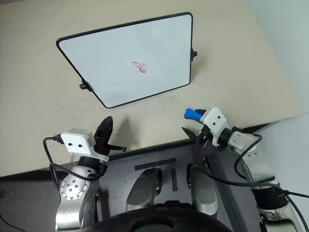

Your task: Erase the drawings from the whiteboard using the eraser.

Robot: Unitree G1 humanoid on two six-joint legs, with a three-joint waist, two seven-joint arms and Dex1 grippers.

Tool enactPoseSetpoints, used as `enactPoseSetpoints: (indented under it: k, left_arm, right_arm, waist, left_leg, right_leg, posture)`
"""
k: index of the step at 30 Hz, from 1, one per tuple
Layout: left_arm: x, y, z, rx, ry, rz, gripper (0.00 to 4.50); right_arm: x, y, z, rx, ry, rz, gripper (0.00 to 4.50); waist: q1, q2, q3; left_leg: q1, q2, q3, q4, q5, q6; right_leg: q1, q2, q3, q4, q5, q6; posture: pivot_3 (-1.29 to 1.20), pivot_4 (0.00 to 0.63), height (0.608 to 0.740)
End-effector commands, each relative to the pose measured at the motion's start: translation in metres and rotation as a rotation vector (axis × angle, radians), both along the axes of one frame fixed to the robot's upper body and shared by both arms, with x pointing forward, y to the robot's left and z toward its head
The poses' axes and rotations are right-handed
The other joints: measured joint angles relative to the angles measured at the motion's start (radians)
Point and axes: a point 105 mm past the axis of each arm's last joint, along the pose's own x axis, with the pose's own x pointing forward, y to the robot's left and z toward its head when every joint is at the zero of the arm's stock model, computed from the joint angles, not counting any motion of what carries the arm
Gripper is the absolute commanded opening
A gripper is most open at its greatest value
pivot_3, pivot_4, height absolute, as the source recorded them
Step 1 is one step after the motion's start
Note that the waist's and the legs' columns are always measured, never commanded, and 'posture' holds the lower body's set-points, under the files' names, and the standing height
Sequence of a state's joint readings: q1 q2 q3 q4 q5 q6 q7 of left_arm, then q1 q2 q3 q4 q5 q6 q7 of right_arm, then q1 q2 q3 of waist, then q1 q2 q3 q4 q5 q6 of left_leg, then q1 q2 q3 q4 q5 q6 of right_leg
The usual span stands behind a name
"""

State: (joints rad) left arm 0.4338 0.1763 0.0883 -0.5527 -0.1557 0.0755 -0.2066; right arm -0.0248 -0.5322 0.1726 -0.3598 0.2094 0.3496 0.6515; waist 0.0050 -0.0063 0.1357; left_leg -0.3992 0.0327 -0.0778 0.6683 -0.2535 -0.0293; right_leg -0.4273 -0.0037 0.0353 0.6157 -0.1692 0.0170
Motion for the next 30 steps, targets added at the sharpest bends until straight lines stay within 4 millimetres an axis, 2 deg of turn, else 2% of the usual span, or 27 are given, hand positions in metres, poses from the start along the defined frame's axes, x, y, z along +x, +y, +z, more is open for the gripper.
enactPoseSetpoints:
  k: [1, 9, 17, 24, 30]
  left_arm:
    - [0.001, -0.004, 0.014, 0.006, -0.057, -0.009, 0.0]
    - [0.008, -0.007, 0.013, 0.003, -0.064, -0.027, 0.0]
    - [0.017, -0.011, 0.013, 0.002, -0.075, -0.049, 0.0]
    - [0.022, -0.014, 0.013, -0.001, -0.08, -0.065, 0.0]
    - [0.028, -0.013, 0.012, -0.026, -0.08, -0.051, 0.0]
  right_arm:
    - [0.007, -0.001, 0.004, -0.024, -0.024, -0.016, 3.1]
    - [0.012, -0.007, -0.002, -0.072, -0.028, -0.047, 0.15]
    - [0.017, -0.01, 0.008, -0.071, -0.094, -0.069, 0.07]
    - [0.01, 0.01, 0.058, 0.069, -0.254, 0.045, 0.07]
    - [0.02, 0.039, 0.094, 0.1, -0.424, 0.174, 0.07]
  waist:
    - [0.0, 0.0, 0.0]
    - [0.0, 0.0, 0.0]
    - [0.0, -0.001, 0.0]
    - [0.0, -0.001, 0.0]
    - [-0.002, -0.001, 0.0]
  left_leg:
    - [0.0, 0.0, 0.0, 0.0, 0.0, 0.0]
    - [0.0, 0.0, 0.0, 0.0, 0.0, 0.0]
    - [0.002, 0.0, 0.0, 0.001, 0.001, 0.0]
    - [0.002, 0.0, 0.0, 0.0, 0.001, 0.0]
    - [0.002, 0.0, 0.0, 0.001, 0.001, 0.001]
  right_leg:
    - [0.0, 0.0, 0.0, 0.0, 0.0, 0.0]
    - [0.0, 0.0, 0.0, 0.0, 0.0, 0.0]
    - [0.002, 0.0, 0.0, 0.001, 0.0, -0.001]
    - [0.002, 0.0, 0.0, 0.001, 0.0, 0.0]
    - [0.001, 0.0, 0.0, 0.002, 0.001, -0.001]
  posture:
    - [0.0, 0.15, 0.74]
    - [0.0, 0.15, 0.74]
    - [0.0, 0.15, 0.74]
    - [0.0, 0.15, 0.74]
    - [0.0, 0.15, 0.74]
